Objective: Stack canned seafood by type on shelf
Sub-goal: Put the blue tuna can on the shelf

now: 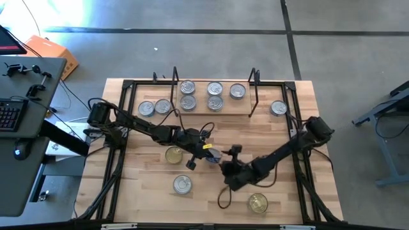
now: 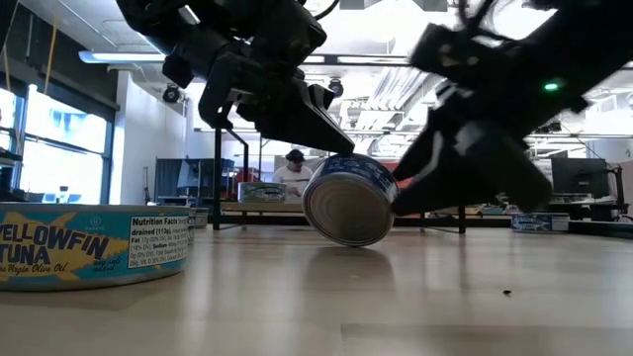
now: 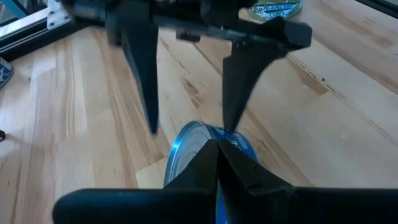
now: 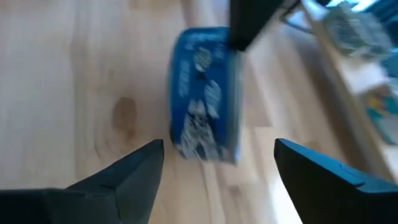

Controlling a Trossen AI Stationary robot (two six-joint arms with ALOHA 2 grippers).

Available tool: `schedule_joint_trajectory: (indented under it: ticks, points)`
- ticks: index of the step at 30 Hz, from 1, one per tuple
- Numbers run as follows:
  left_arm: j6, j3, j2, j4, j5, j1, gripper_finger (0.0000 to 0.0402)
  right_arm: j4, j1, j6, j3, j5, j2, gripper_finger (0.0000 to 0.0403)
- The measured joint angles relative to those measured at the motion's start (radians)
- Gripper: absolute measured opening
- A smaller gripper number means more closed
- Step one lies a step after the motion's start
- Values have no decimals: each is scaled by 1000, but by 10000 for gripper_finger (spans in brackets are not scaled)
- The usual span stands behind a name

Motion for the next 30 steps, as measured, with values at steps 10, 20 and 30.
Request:
schedule_joint_trajectory:
  ticks: [10, 20, 30]
  points:
    - [0, 0, 0, 1, -5, 0, 0, 61, -86, -83, 0, -130, 0, 217]
    - [-111, 0, -36, -160, -307, -19, 0, -293, -38, 190, 0, -189, -118, 122]
    - [-381, 0, -174, -395, -579, -160, 0, -924, -139, 439, 268, 12, -203, 122]
